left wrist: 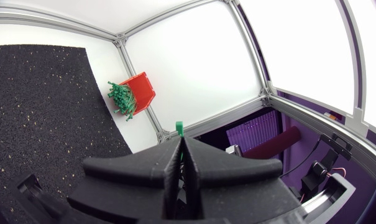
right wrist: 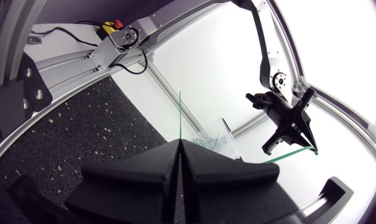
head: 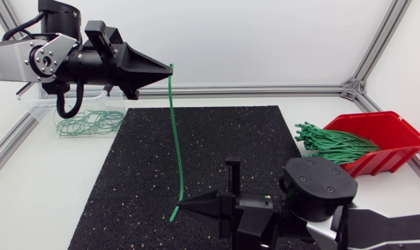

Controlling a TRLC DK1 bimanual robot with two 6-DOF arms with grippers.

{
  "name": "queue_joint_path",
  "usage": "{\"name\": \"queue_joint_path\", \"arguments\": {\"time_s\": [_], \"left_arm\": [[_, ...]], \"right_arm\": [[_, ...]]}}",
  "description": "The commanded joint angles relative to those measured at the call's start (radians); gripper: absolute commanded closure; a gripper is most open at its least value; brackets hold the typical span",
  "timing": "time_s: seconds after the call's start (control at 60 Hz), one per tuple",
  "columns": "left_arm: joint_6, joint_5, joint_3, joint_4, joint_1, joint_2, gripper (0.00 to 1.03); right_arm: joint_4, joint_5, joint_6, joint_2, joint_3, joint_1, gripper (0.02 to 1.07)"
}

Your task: Take a green cable tie from the red box, thread the tail through the head to close it, then place it in the transparent bin on the left.

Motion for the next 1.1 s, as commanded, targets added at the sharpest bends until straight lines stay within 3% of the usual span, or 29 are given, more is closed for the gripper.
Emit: {"name": "queue_joint_path", "arguments": {"time_s": [0.0,0.15,0.35,0.433,0.517,0.683,0.783,1.083], "left_arm": [[-0.016,0.010,-0.029,0.009,-0.009,-0.033,1.00],[-0.016,0.009,-0.045,0.009,-0.009,-0.044,1.00],[-0.016,0.009,-0.060,0.009,-0.007,-0.062,1.00],[-0.016,0.009,-0.069,0.009,-0.006,-0.070,1.00],[-0.012,0.009,-0.085,0.011,-0.006,-0.082,1.00],[0.012,0.007,-0.108,0.012,-0.010,-0.116,1.00],[0.014,0.003,-0.118,0.014,-0.022,-0.126,1.00],[0.047,-0.029,-0.187,0.045,-0.065,-0.212,1.00]], "right_arm": [[0.008,0.005,0.030,-0.007,-0.024,0.010,1.01],[0.005,-0.001,0.050,-0.025,-0.021,0.018,1.01],[-0.167,-0.001,0.257,-0.070,0.049,0.023,1.01],[-0.265,-0.002,0.316,-0.091,0.082,0.043,1.01],[-0.483,0.016,0.364,-0.152,0.152,0.072,1.01],[-0.611,0.019,0.459,-0.261,0.184,0.113,1.02],[-0.809,-0.030,0.675,-0.297,0.287,0.107,1.01],[-1.070,-0.053,1.108,-0.356,0.487,0.079,1.01]]}}
